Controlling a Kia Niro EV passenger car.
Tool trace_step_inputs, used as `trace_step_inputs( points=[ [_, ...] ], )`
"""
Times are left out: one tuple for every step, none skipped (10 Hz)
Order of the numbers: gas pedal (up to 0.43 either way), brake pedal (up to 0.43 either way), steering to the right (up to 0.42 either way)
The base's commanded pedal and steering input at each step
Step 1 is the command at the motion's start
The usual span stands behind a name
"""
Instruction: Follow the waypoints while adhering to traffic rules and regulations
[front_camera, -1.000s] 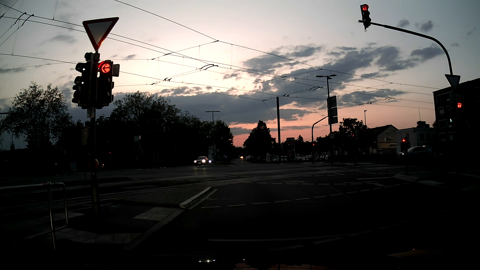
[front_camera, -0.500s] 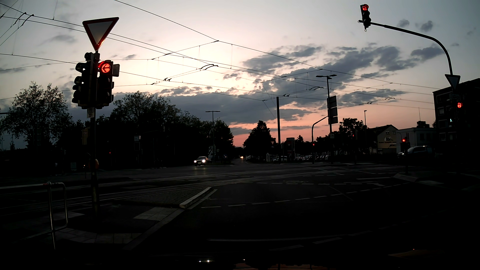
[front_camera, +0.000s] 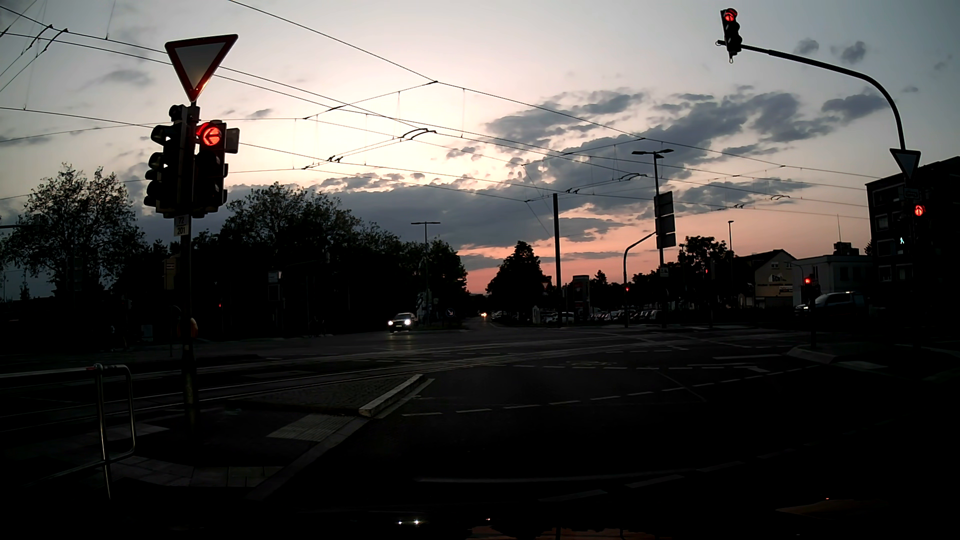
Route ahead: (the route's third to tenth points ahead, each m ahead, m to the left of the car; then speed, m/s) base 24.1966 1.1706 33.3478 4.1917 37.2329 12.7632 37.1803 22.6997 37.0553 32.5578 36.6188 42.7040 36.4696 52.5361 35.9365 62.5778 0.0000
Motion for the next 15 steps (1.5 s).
trace_step_inputs(
  points=[
    [0.0, 0.244, 0.027],
    [0.0, 0.244, 0.027],
    [0.0, 0.244, 0.027],
    [0.0, 0.244, 0.026],
    [0.0, 0.238, 0.027],
    [0.0, 0.244, 0.027],
    [0.0, 0.244, 0.027],
    [0.0, 0.244, 0.027],
    [0.0, 0.244, 0.027],
    [0.0, 0.244, 0.026],
    [0.0, 0.244, 0.026],
    [0.0, 0.244, 0.027],
    [0.0, 0.244, 0.026],
    [0.0, 0.244, 0.026],
    [0.0, 0.244, 0.026]
  ],
)
